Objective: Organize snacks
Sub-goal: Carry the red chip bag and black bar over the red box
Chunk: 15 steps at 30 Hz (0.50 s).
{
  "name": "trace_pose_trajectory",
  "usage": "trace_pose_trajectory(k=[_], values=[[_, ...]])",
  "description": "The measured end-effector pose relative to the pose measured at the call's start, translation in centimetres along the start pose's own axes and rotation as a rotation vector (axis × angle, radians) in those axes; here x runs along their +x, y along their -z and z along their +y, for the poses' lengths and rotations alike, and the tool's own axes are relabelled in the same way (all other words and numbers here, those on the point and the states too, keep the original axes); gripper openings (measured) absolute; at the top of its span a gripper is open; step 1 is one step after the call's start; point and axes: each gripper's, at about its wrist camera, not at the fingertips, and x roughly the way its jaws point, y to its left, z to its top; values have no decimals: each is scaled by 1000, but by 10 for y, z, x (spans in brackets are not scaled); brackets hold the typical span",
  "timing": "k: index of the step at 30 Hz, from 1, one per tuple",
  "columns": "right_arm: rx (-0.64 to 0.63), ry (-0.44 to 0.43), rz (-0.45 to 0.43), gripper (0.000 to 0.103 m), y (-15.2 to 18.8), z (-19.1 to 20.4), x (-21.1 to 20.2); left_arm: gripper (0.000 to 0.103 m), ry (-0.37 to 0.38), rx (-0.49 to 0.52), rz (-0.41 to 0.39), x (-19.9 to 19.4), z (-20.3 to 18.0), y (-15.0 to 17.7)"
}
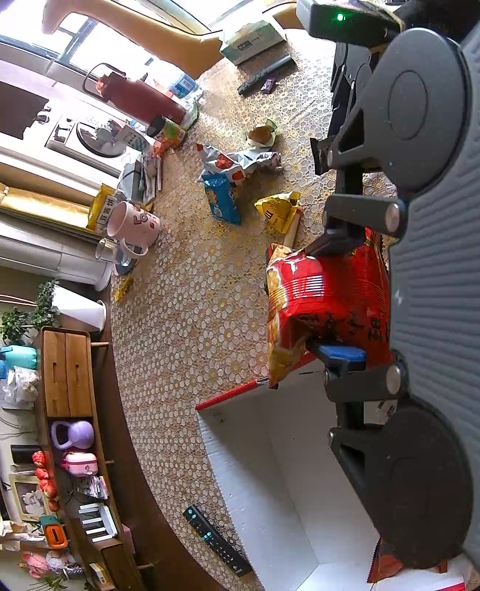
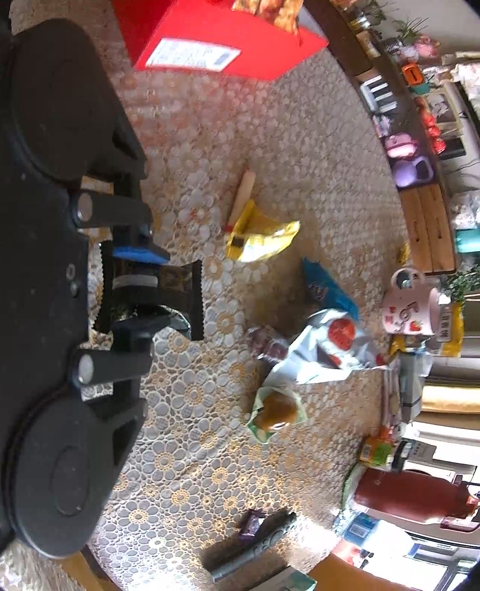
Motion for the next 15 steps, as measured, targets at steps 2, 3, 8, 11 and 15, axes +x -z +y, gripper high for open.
trace_pose_trajectory(k=[2,3,8,11,15], values=[[-12,-8,-17,27,-2,5,-12,46,5,1,-9,-6,1,0],[-19,-16,-26,27,-3,9,-19,46,7,-1,-13,-9,2,0],[-62,-62,-80,27,-9,30,-56,46,7,-7,-32,-24,10,3],[-84,-97,-112,27,-13,44,-77,46,3,-12,-40,-35,18,7],[-115,-146,-152,27,-17,66,-101,46,-7,-22,-58,-50,31,11]])
